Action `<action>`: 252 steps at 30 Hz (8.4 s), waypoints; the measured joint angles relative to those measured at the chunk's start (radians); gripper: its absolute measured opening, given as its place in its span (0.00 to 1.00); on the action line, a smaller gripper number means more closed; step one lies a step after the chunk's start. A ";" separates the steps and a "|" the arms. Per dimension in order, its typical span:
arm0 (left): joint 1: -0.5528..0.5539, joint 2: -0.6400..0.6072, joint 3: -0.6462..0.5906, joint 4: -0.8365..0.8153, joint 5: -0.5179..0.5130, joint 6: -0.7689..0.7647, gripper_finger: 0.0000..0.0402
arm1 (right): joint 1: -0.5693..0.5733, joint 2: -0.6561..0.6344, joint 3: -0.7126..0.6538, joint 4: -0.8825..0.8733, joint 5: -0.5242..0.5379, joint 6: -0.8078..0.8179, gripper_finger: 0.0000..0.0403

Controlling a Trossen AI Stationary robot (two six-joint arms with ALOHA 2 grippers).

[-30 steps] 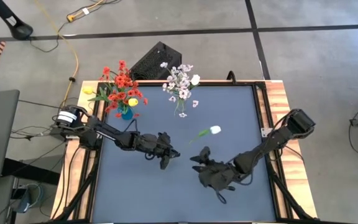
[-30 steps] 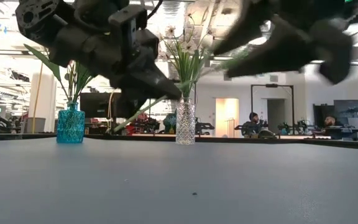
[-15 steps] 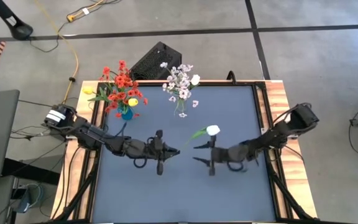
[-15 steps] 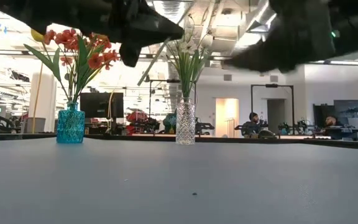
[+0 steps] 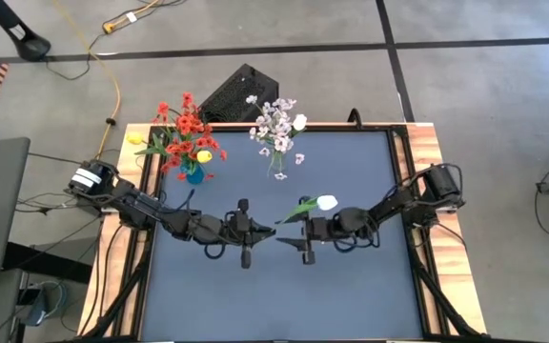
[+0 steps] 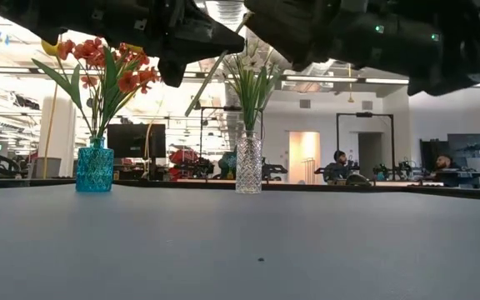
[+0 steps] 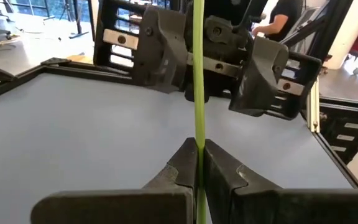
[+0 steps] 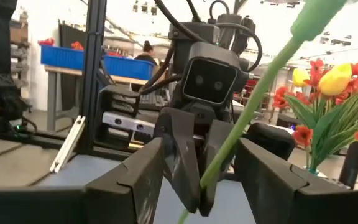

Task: Sort flowers into vase by color
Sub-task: Put the white tulip into the transparent vase, then return to Home Position

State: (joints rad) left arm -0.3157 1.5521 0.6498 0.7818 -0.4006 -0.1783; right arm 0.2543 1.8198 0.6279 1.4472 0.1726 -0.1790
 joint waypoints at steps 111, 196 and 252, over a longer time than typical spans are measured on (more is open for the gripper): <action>-0.134 -0.184 0.000 -0.458 -0.322 -0.070 0.38 | -0.715 -0.317 0.048 -0.566 -0.202 0.231 0.06; -0.135 -0.184 0.000 -0.463 -0.325 -0.072 0.38 | -0.728 -0.221 0.186 -0.998 -0.066 0.227 0.10; -0.276 -0.469 -0.049 -0.560 -0.304 0.118 0.38 | -0.315 -0.792 -0.149 -1.142 -0.085 0.309 0.41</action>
State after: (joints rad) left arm -0.5917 1.0829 0.6005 0.2221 -0.7047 -0.0601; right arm -0.0605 1.0279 0.4784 0.3056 0.0874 0.1295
